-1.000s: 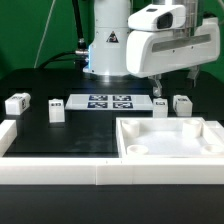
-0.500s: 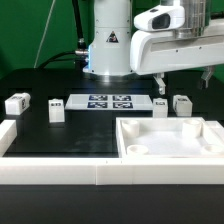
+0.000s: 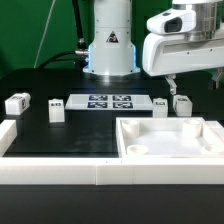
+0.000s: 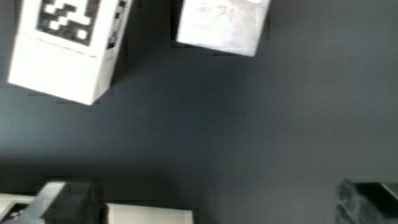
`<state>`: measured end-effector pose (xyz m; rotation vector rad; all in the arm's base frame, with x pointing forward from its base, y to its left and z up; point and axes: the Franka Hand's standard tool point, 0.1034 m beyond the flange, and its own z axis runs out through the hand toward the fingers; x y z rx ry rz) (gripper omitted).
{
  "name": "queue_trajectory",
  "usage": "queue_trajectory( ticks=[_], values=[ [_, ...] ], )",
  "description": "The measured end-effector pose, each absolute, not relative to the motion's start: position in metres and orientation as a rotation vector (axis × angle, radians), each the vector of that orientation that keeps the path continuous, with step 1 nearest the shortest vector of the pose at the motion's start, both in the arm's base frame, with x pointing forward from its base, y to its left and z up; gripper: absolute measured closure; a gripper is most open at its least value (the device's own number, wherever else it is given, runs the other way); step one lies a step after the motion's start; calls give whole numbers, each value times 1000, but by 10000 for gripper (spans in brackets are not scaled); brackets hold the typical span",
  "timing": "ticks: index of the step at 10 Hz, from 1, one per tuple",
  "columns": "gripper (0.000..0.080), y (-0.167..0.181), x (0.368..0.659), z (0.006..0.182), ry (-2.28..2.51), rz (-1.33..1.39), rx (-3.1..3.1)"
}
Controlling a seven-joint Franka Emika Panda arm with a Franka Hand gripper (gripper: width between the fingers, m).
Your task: Assemble one leg
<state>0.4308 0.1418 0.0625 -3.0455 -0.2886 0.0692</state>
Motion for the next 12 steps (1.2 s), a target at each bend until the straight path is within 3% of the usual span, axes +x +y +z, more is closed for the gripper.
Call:
queue_trajectory(
  ticks=[6,12],
  values=[
    [150,150,407,59,-262,838,-2987],
    [150,150,380,29,-286,1328,-2838]
  ],
)
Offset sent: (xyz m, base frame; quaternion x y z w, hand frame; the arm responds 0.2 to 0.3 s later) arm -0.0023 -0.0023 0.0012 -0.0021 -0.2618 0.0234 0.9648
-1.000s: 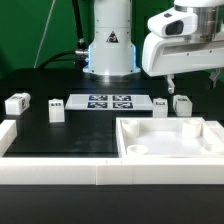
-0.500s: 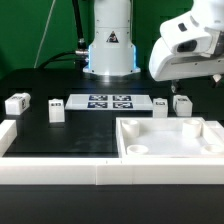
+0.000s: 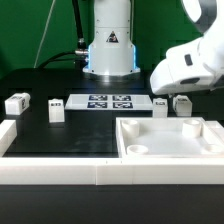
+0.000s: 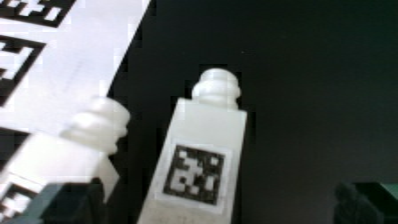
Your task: Assemble one leg
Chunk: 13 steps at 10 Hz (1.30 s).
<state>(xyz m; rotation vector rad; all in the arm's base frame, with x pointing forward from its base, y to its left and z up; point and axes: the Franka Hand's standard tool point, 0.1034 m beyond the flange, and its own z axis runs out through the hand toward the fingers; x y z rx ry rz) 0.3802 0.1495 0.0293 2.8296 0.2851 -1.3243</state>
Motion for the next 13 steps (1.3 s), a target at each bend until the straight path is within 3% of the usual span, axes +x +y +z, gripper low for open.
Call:
queue_trajectory(
  ticks=[9,11,12,13],
  values=[
    [150,143,368,9,300,-1307,2850],
    [394,144,368,7,301,-1289,2860],
    [394,144,368,7,301,-1289,2860],
    [512,144,368,7,301,-1289,2860]
  ],
)
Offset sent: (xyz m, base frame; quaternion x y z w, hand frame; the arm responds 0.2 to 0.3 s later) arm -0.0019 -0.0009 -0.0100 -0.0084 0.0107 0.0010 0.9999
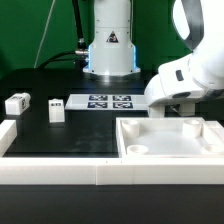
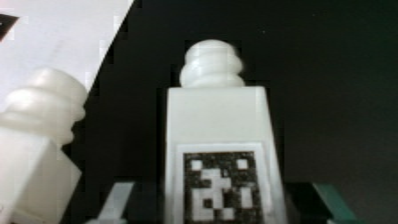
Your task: Assemble one leg
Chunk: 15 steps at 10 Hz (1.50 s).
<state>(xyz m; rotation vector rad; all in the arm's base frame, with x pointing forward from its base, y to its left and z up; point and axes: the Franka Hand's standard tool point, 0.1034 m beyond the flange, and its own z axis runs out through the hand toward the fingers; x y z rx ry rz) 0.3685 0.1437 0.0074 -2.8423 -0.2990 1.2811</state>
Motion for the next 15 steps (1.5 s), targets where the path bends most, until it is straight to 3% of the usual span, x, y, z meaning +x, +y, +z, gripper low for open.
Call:
queue_trajectory(
  ticks=[6,10,12,15],
  values=[
    [512,144,369,11,-300,1292,-2839],
    [511,138,388,82,-324,1247,-2872],
    [511,138,388,76,-322,1216,-2883],
    [511,138,402,75,-320,819,-3003]
  ],
)
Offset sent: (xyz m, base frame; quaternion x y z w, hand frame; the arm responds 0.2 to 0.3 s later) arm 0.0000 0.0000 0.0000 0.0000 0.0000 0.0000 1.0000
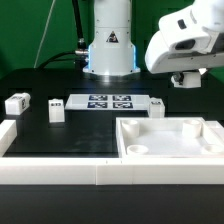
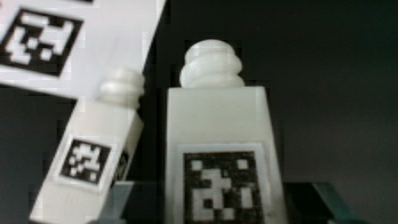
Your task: Assemble one leg
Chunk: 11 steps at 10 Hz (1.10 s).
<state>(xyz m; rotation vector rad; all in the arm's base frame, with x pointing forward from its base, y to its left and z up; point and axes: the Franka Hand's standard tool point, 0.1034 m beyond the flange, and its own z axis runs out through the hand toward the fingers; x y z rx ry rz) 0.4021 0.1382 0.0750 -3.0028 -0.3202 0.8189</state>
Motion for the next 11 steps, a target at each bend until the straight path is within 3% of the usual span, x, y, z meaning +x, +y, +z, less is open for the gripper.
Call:
queue_trajectory(
  ticks=[2,5,11],
  values=[
    [511,127,421,79,-406,629,-2998],
    [511,111,473,115,-482,257,-3016],
    [511,91,499,115,-508,-530,-3003]
  ],
)
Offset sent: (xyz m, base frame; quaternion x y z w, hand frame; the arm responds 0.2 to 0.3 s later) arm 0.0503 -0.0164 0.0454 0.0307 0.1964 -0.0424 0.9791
